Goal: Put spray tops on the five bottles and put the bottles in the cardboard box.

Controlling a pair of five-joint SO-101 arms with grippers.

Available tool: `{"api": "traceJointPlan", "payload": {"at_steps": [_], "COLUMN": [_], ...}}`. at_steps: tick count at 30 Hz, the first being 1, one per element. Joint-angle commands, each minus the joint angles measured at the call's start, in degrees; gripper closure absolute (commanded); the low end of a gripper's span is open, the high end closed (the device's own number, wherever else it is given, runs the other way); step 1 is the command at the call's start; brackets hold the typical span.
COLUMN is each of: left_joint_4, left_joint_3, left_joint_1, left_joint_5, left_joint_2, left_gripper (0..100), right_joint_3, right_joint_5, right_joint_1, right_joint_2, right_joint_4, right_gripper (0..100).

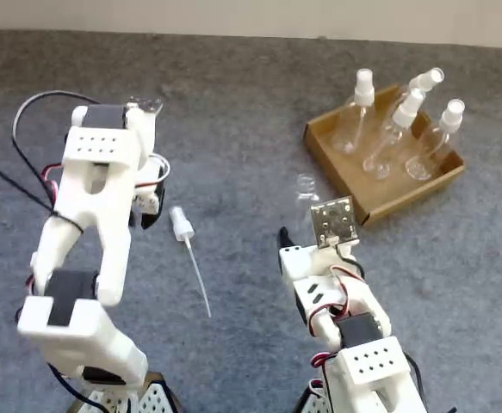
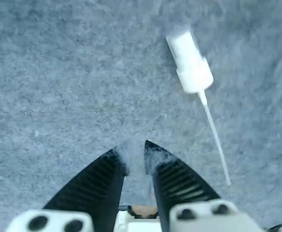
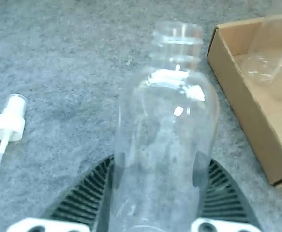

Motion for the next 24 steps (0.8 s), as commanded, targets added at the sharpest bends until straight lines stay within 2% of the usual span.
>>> {"api": "traceJointPlan", "payload": {"at_steps": [1, 4, 11, 19, 24], "left_joint_4": [0.53, 0.70, 0.62, -1.14, -1.67], "left_joint_3": [-9.98, -14.46, -17.71, -17.80, -17.71], "left_joint_1": [1.89, 3.38, 4.26, 4.44, 6.73], "left_joint_5": [5.45, 7.47, 14.07, 21.27, 22.86], "left_joint_2": [4.35, 7.60, 12.62, 17.71, 21.23], "left_gripper": [99, 97, 79, 78, 79], "right_joint_3": [-0.40, -0.40, -0.40, -0.40, -0.40], "right_joint_5": [-0.26, -0.26, -0.26, -0.26, -0.26], "right_joint_1": [0.92, 0.92, 0.92, 0.92, 0.92], "right_joint_2": [-1.10, -1.10, -1.10, -1.10, -1.10], "right_joint_4": [-1.54, -1.54, -1.54, -1.54, -1.54], "right_gripper": [83.2, 83.2, 83.2, 83.2, 83.2]}}
